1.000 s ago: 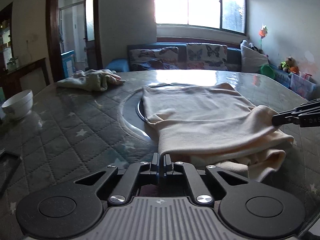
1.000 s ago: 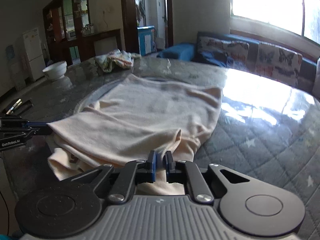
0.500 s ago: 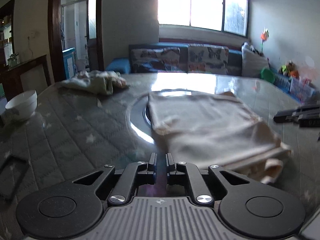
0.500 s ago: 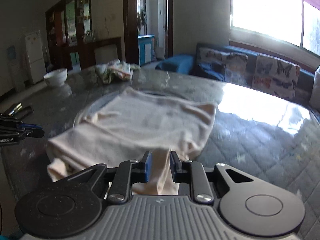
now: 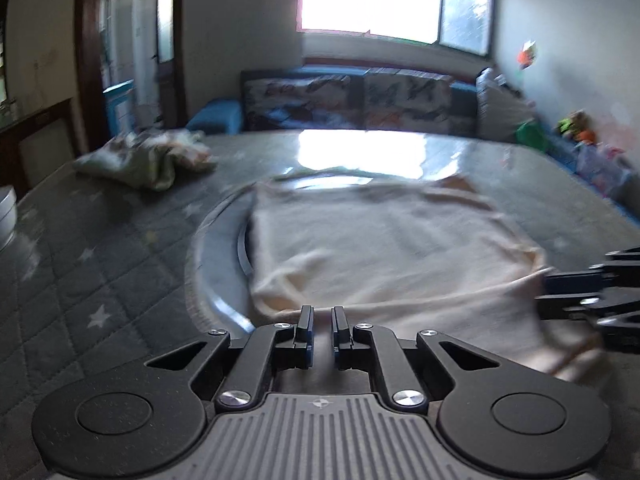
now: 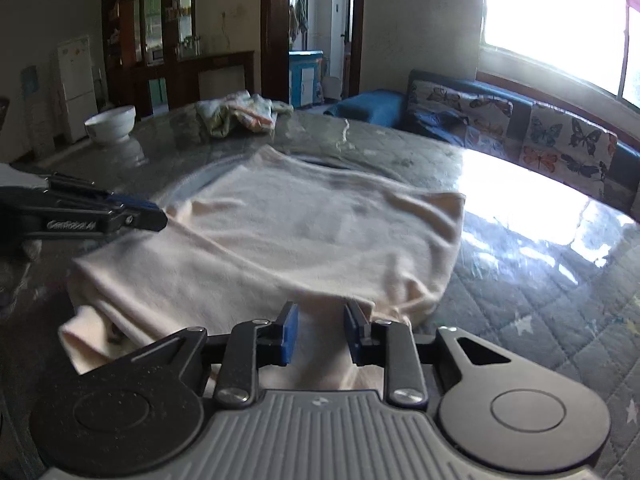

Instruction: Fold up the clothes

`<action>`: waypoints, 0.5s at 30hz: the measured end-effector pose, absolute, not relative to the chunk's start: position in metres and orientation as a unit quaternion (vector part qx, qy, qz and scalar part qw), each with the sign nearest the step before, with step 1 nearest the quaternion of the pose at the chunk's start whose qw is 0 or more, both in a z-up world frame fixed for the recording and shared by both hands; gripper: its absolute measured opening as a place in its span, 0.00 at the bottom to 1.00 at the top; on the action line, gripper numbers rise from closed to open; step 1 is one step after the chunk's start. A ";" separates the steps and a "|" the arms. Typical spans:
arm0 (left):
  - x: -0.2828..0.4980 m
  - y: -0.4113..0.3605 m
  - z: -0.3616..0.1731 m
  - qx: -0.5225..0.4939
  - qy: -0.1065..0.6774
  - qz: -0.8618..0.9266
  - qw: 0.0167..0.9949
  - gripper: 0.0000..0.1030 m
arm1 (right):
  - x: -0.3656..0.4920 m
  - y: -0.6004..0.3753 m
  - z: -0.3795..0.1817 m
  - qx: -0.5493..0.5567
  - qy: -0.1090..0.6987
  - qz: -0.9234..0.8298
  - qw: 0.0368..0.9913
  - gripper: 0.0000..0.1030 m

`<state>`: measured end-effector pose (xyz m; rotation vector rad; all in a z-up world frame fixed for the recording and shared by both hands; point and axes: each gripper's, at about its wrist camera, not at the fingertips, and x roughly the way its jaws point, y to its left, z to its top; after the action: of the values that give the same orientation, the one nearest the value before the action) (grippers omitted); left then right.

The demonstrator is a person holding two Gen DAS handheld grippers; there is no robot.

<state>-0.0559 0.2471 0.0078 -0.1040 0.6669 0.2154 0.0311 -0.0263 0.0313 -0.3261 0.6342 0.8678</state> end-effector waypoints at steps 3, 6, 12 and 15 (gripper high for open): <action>-0.057 0.254 0.006 -0.057 0.329 0.115 0.936 0.12 | 0.029 -0.031 0.032 -0.154 0.299 0.413 0.846 0.27; -0.057 0.257 0.009 -0.065 0.323 0.118 0.937 0.11 | 0.025 -0.030 0.039 -0.154 0.285 0.421 0.847 0.33; -0.036 0.255 0.011 -0.061 0.321 0.111 0.939 0.12 | 0.029 -0.020 0.036 -0.154 0.288 0.431 0.841 0.35; -0.026 0.266 0.002 -0.070 0.338 0.130 0.929 0.12 | 0.031 -0.019 0.030 -0.153 0.298 0.431 0.838 0.36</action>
<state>-0.0263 0.2665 0.0024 -0.1424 0.6925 0.2670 0.0314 -0.0192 0.0300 -0.3234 0.6308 0.9117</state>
